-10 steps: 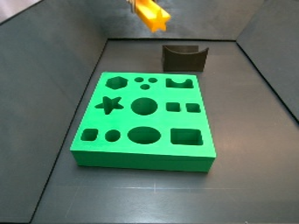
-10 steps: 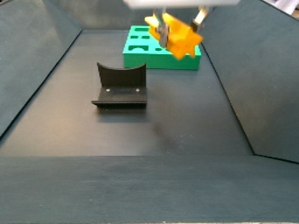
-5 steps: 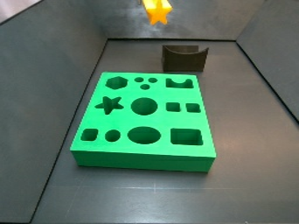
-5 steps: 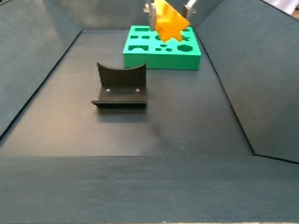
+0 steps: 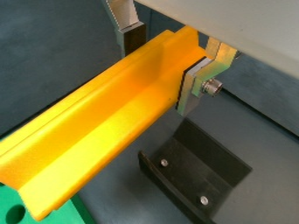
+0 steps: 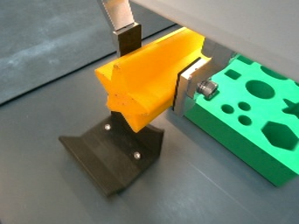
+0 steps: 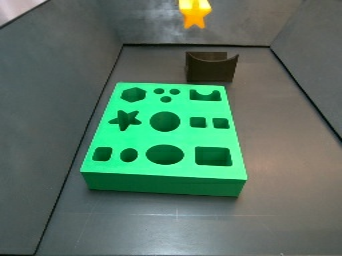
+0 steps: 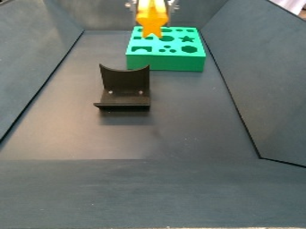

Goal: Pick up the star object. Move up. Place the star object on the fixture. Regrasp the star object. Move to above the board. Insert the star object.
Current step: Place the star object on the fixture.

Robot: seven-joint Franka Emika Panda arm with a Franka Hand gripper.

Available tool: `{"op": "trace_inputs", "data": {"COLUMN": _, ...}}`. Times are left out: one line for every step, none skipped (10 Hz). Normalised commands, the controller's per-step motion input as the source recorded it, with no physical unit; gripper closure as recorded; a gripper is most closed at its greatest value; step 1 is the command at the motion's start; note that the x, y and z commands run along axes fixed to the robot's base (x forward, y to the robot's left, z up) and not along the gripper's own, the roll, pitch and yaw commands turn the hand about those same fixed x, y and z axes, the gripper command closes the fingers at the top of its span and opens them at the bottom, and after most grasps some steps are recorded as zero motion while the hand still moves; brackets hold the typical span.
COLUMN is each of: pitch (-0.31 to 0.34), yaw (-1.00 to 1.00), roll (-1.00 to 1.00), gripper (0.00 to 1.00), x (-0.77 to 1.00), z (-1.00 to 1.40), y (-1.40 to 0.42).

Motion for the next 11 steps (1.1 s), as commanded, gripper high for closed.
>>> {"op": "trace_inputs", "data": {"pitch": 0.117, "yaw": -0.07, "roll": -0.03, "gripper": 1.0, "x": 0.86, "z": 0.02, "y": -0.03}}
{"op": "trace_inputs", "data": {"pitch": 0.132, "yaw": -0.05, "roll": -0.02, "gripper": 1.0, "x": 0.76, "z": 0.01, "y": -0.02}}
{"op": "trace_inputs", "data": {"pitch": 0.146, "yaw": -0.04, "roll": -0.01, "gripper": 1.0, "x": 0.67, "z": 0.01, "y": -0.01}}
{"op": "trace_inputs", "data": {"pitch": 0.156, "yaw": -0.04, "roll": 0.0, "gripper": 1.0, "x": 0.6, "z": 0.01, "y": 0.0}}
{"op": "trace_inputs", "data": {"pitch": 0.161, "yaw": -0.03, "roll": 0.01, "gripper": 1.0, "x": 0.5, "z": 0.0, "y": 0.0}}
{"op": "trace_inputs", "data": {"pitch": 0.155, "yaw": -0.03, "roll": 0.03, "gripper": 1.0, "x": 0.43, "z": 0.0, "y": 0.0}}
{"op": "trace_inputs", "data": {"pitch": 0.215, "yaw": 0.05, "roll": -1.0, "gripper": 1.0, "x": 0.43, "z": -0.07, "y": 0.64}}
{"op": "trace_inputs", "data": {"pitch": 0.218, "yaw": 0.05, "roll": -1.0, "gripper": 1.0, "x": 0.37, "z": -0.07, "y": 0.63}}
{"op": "trace_inputs", "data": {"pitch": 0.222, "yaw": 0.01, "roll": -1.0, "gripper": 1.0, "x": 0.29, "z": -0.03, "y": 0.48}}
{"op": "trace_inputs", "data": {"pitch": 0.237, "yaw": 0.0, "roll": -1.0, "gripper": 1.0, "x": 0.21, "z": -0.01, "y": 0.32}}
{"op": "trace_inputs", "data": {"pitch": 0.259, "yaw": -0.04, "roll": -1.0, "gripper": 1.0, "x": 0.11, "z": 0.0, "y": 0.12}}
